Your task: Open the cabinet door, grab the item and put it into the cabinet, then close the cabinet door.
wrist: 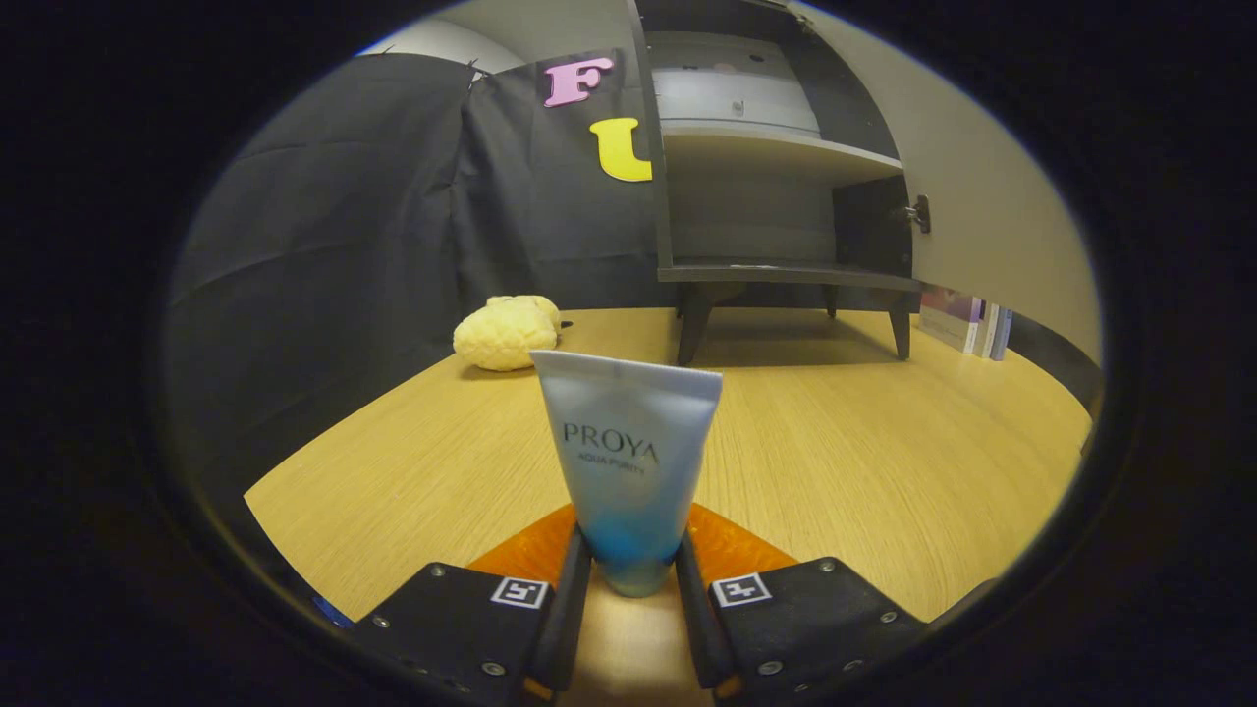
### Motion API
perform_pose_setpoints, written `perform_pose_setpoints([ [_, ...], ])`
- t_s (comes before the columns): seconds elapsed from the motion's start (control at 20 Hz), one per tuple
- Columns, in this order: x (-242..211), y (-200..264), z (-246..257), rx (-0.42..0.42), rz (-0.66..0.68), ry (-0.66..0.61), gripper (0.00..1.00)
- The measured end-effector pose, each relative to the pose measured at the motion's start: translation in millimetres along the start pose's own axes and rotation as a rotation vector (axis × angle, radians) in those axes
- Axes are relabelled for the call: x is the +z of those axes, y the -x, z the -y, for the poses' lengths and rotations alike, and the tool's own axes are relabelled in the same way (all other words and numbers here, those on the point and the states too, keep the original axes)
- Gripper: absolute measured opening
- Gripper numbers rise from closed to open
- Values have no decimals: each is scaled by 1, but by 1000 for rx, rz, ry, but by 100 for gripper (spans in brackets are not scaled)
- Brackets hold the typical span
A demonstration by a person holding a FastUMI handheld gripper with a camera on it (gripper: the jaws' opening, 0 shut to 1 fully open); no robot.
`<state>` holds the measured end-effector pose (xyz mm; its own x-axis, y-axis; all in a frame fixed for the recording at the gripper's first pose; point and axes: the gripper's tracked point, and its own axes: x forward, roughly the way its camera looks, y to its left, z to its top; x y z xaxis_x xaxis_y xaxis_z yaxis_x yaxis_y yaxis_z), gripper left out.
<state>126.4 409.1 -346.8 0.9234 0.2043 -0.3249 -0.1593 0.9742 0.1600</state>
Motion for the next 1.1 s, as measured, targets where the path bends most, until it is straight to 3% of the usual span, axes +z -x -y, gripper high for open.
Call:
perform_pose_setpoints([
  [0.25,11,12,-4,55,-2,14,45],
  [0.55,68,38,-1,108,44,17,44],
  [0.8,161,71,17,141,123,45,44],
  [1.1,290,87,69,85,230,77,44],
])
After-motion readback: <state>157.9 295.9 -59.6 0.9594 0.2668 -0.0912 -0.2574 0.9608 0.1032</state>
